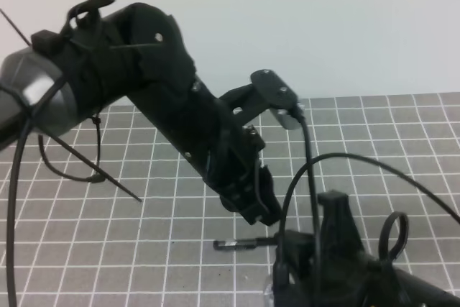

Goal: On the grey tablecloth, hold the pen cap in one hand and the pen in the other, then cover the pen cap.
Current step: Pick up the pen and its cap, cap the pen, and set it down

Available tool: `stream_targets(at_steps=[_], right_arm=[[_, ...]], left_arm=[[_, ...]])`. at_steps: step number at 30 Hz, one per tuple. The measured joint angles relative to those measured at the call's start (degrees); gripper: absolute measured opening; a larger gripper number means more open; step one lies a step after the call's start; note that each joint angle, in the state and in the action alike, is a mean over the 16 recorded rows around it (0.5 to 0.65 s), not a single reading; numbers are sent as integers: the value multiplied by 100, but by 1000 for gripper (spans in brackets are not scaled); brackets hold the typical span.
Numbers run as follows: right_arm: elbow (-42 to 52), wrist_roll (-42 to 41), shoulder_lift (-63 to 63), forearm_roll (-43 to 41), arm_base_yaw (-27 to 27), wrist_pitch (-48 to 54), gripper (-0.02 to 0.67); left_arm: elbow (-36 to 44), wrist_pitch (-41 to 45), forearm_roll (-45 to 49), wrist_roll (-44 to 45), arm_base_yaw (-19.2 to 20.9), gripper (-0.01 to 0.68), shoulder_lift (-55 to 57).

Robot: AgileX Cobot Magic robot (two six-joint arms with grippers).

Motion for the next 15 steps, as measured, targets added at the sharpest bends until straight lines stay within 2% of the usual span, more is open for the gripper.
stream_targets(at_steps=[4, 8, 15], right_arm=[[107, 289, -1, 116, 16, 5, 67], [232, 1048, -6, 308, 31, 132, 67], [424, 3800, -117, 865, 24, 704, 67]], left_arm=[[-9, -83, 82, -41, -5, 193, -126], [-17, -134, 242, -156, -9, 209, -299], [-17, -121, 611, -550, -5, 139, -614]])
